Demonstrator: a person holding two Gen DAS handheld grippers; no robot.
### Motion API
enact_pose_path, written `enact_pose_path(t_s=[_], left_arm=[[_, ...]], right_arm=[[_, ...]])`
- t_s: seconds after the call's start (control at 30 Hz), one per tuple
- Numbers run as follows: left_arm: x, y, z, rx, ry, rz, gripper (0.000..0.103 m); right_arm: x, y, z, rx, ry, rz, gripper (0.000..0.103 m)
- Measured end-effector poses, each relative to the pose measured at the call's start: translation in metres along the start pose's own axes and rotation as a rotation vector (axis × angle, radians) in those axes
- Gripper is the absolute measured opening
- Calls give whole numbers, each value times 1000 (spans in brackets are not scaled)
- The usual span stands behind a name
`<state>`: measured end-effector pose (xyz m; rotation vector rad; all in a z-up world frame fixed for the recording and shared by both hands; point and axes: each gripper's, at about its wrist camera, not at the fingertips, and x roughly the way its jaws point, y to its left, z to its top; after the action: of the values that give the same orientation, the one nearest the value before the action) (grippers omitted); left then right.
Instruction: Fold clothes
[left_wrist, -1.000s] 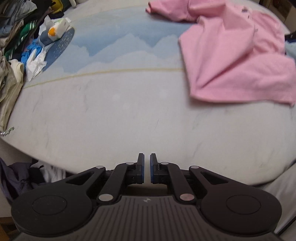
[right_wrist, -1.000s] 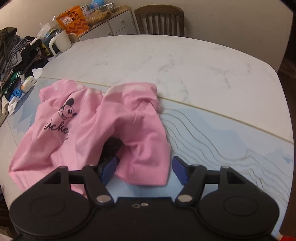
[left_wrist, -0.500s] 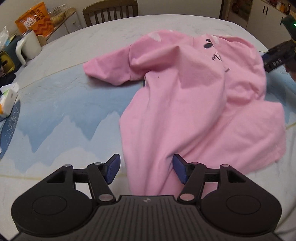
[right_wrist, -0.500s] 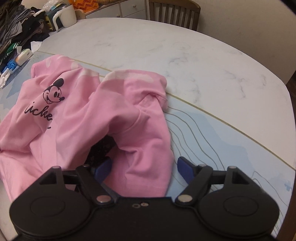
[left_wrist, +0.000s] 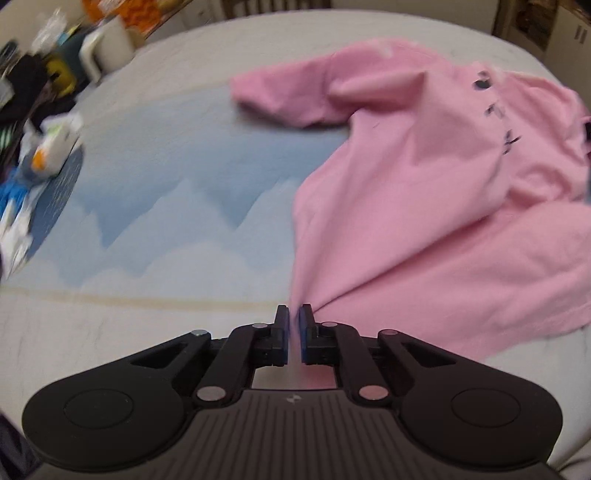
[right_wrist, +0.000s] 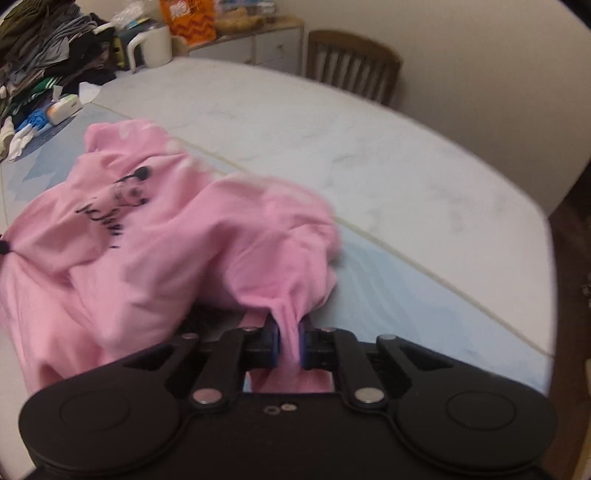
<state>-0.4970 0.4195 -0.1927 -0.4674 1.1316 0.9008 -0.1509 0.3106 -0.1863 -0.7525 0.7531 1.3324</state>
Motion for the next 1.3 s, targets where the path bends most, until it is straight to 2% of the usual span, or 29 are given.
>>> enact_pose_path(t_s=[0.13,0.23,0.27,0.37,0.47,0.53,0.57,0.6,0.73,0.87,1.0,1.1,1.13,1.2,1.3], left_arm=[[-7,18,-26,-51,53,8,3],[-14,20,-32,-77,58,-26,3],[-16,19,-30,-76,53,-40,3],[-20,12,-14,-44,18,-92,5],[-26,-4,6,14,-34,-148,19],[-28,-18,20,59,-64,-188,50],[-29,-24,26,81,-78,-206,56],[-28,-30,32,106,-88,-217,59],[-15,-45,54,200,-119,-234,63],[3,-50,60,215,-106,-222,63],[13,-52,59,201,-89,-210,61],[21,-53,58,190,-76,-200,25],[23,-54,58,186,-72,-197,16],[23,-51,54,171,-67,-195,8],[17,-47,40,135,-50,-197,6]], right_arm=[[-15,-38,-25,38,55,-99,103],[-13,-54,-45,1,200,-40,103],[-15,-57,-48,-23,221,-39,103],[-31,-64,-32,-56,175,-40,103],[-43,-63,-4,-82,103,-9,103],[-48,-57,17,-107,55,21,103],[-50,-54,27,-119,31,35,103],[-52,-47,36,-147,17,54,103],[-64,-26,74,-238,-62,124,103],[-54,-13,114,-223,-108,236,103],[-2,17,140,-168,-70,260,103],[36,48,147,-157,-36,274,103],[48,58,149,-160,-28,273,103],[65,79,155,-174,-21,272,103],[81,112,162,-213,-20,283,103]])
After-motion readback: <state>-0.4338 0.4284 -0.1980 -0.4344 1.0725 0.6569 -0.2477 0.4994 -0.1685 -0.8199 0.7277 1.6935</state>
